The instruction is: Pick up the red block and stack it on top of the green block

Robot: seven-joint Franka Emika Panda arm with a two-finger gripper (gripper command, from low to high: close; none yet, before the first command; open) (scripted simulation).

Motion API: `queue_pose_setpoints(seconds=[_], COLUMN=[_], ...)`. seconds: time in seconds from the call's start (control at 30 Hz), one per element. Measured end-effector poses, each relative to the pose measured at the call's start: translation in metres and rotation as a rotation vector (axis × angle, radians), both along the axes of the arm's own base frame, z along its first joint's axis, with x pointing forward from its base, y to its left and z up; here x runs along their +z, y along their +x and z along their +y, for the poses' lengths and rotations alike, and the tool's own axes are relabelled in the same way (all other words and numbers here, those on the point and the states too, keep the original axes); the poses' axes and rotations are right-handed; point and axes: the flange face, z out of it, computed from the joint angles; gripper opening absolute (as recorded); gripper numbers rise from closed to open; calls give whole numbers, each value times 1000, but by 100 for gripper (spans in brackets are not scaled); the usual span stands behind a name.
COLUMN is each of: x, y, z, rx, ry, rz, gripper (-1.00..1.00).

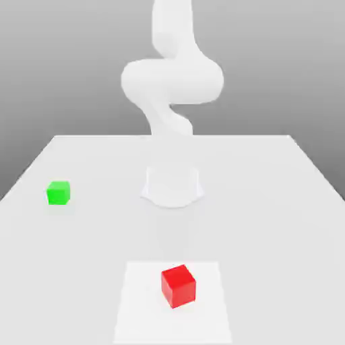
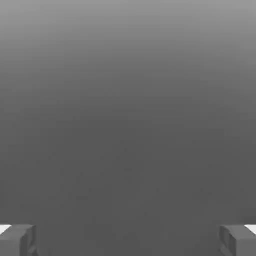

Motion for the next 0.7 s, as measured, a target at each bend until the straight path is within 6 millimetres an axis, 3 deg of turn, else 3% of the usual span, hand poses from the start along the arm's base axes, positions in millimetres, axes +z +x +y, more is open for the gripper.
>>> queue_pose_setpoints(seconds=[0.17, 0.33, 0.43, 0.57, 0.7], x=[-116, -232, -300, -386, -455], y=[52, 70, 67, 46, 20], z=[3, 5, 7, 8, 10], rx=[82, 171, 230, 312, 379], ry=[-63, -107, -125, -139, -142], rz=[183, 356, 459, 595, 695], gripper=[0, 0, 0, 0, 0])
